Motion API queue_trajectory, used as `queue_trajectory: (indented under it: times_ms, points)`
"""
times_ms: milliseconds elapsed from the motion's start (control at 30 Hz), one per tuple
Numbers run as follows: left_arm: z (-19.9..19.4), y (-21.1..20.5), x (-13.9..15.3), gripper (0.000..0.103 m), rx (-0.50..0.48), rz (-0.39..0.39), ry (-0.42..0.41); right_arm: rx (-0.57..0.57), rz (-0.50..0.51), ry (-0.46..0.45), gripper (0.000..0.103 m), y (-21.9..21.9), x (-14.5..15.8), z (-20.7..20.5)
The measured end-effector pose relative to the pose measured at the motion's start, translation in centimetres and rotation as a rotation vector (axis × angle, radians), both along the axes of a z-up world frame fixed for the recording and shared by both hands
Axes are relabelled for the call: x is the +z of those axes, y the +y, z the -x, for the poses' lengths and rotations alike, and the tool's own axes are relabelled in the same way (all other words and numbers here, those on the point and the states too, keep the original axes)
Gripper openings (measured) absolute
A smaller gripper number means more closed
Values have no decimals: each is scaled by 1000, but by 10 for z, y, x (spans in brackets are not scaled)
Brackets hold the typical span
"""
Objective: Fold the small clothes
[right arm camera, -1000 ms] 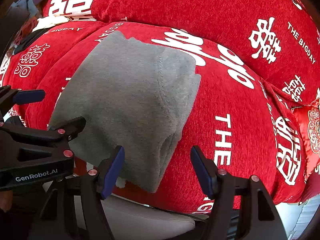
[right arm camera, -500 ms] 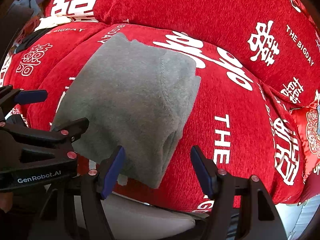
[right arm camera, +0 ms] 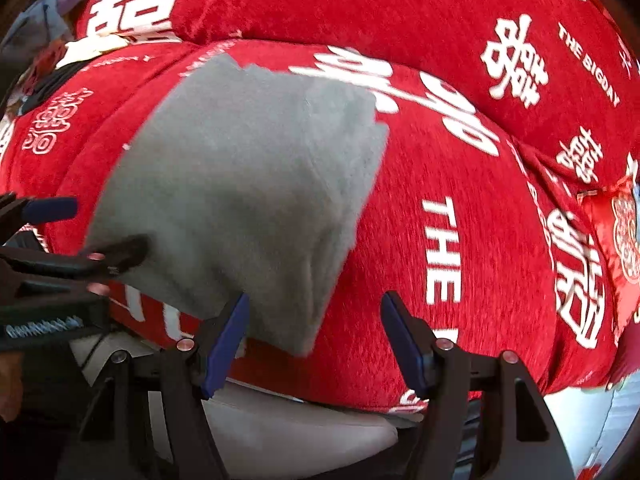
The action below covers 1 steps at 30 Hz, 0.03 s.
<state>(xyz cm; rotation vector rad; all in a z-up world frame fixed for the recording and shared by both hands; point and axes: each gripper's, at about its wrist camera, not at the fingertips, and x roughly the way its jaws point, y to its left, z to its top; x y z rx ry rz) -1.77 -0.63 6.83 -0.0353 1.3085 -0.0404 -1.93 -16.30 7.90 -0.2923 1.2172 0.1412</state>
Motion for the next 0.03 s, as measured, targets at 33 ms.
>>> queue_trajectory:
  times_ms: [33]
  points:
    - [3, 4, -6, 92, 4, -3, 14, -6, 2, 6, 72, -3, -4, 2]
